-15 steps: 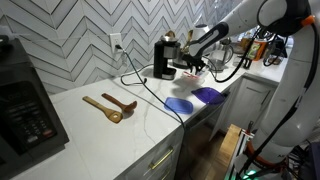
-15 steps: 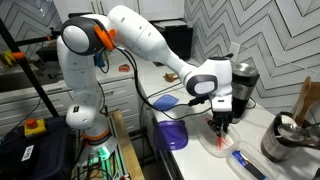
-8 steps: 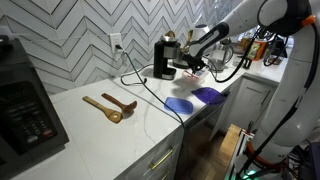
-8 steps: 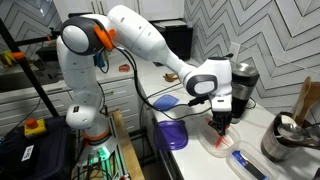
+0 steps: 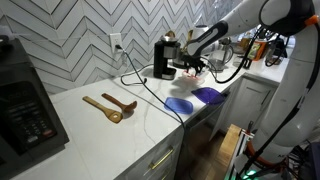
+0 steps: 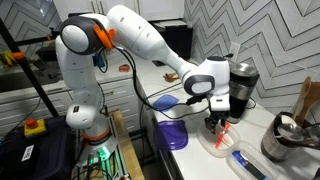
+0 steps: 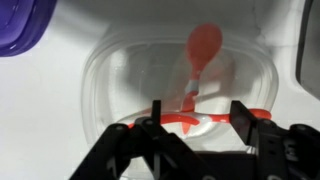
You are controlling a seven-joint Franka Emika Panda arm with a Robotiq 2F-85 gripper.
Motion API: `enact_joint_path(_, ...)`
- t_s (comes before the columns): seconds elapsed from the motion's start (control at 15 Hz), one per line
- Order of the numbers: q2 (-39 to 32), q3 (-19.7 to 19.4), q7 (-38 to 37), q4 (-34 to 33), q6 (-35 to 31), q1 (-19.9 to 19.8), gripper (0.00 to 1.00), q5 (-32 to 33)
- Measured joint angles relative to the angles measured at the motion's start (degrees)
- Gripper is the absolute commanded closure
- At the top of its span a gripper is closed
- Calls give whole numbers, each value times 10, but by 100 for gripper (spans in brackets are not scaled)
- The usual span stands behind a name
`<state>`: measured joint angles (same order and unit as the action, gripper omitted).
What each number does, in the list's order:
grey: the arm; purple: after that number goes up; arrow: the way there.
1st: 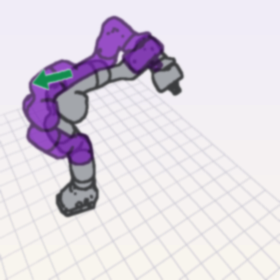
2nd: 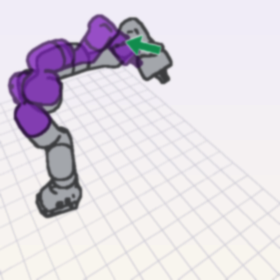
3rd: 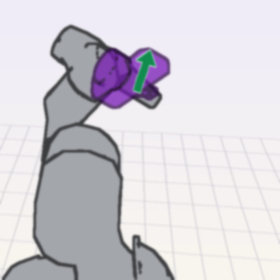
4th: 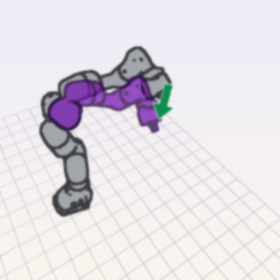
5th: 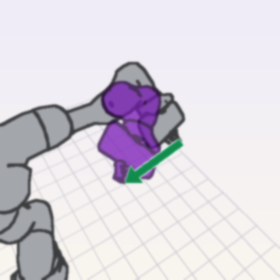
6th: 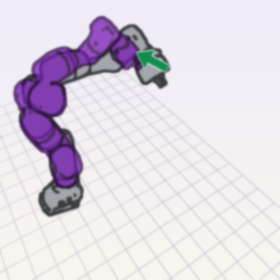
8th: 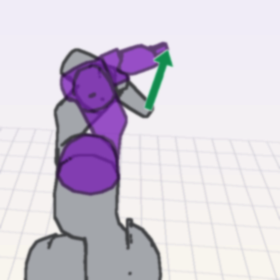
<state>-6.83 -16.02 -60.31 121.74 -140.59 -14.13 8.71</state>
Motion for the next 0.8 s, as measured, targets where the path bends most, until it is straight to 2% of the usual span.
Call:
enact_joint_path(0.07, 0, 0, 11, 1, 0, 0, 42, -6)
enact_joint_path(0.13, 0, 1, 23, 1, 0, 0, 44, -13)
enact_joint_path(0.2, 0, 1, 35, 2, 0, 0, 51, -19)
enact_joint_path(0.27, 0, 1, 46, 3, 0, 0, 61, -26)
enact_joint_path(0.6, -1, 1, 84, 4, 0, -1, 99, -47)
enact_joint_path(0.73, -1, 0, 99, 4, 0, -1, 100, -52)
enact_joint_path(0.8, -1, 0, 108, 4, 0, -1, 97, -54)
